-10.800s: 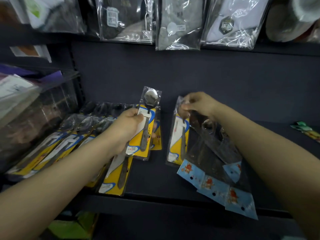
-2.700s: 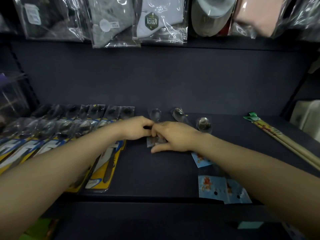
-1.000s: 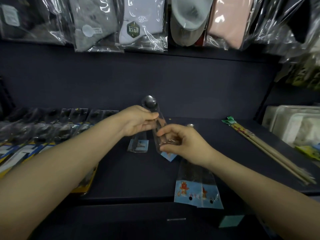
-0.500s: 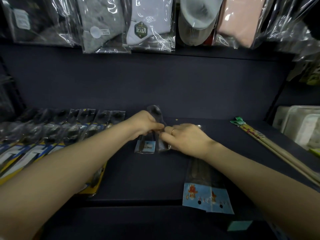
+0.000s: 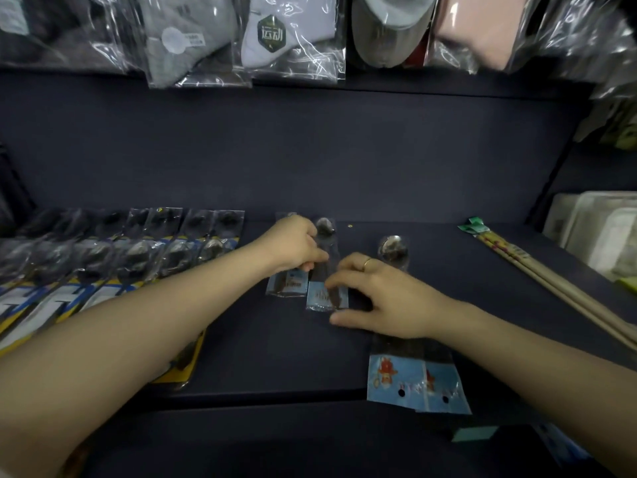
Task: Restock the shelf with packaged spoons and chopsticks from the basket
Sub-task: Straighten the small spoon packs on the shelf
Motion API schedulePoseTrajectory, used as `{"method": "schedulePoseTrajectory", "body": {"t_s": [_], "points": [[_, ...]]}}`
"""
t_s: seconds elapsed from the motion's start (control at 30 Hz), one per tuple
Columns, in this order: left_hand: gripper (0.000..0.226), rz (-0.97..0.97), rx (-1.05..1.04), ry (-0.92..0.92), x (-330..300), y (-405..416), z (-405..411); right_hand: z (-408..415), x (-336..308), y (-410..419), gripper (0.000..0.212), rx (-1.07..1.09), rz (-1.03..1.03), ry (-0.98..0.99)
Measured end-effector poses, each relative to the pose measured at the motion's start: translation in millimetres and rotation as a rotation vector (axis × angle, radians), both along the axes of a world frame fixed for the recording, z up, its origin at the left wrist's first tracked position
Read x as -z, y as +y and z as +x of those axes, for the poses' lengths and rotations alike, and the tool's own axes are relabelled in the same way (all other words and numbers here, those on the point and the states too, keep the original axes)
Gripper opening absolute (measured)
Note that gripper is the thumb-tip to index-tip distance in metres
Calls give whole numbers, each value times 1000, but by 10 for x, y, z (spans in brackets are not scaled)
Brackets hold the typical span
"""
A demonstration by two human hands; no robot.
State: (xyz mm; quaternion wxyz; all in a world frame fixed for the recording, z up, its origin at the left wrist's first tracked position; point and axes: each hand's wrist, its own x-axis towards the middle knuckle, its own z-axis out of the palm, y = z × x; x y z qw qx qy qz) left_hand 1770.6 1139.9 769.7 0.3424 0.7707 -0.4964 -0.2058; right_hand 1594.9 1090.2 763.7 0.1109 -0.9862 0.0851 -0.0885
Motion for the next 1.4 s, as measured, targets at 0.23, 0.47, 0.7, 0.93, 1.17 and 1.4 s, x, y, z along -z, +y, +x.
{"method": "schedulePoseTrajectory", "body": {"t_s": [0.23,0.47,0.7,0.93,1.17,1.4], "points": [[61,290,286,-644,-64,400,188,171,11,-38,43,37,-15,62],[74,493,325,-570,53,494,258,332,18,-196,38,23,35,85],[54,77,266,-595,16,463,112,86,-129,-625,38,630,130,-266],[35,-58,301,-510,-45,234,-241,78,58,-910,17,828,553,-283],[48,-117,86,39,-39,79,-494,173,-243,-809,8,627,420,-622],[12,-159,69,536,-89,170,-605,436,-417,-586,15,439,446,-811]]}}
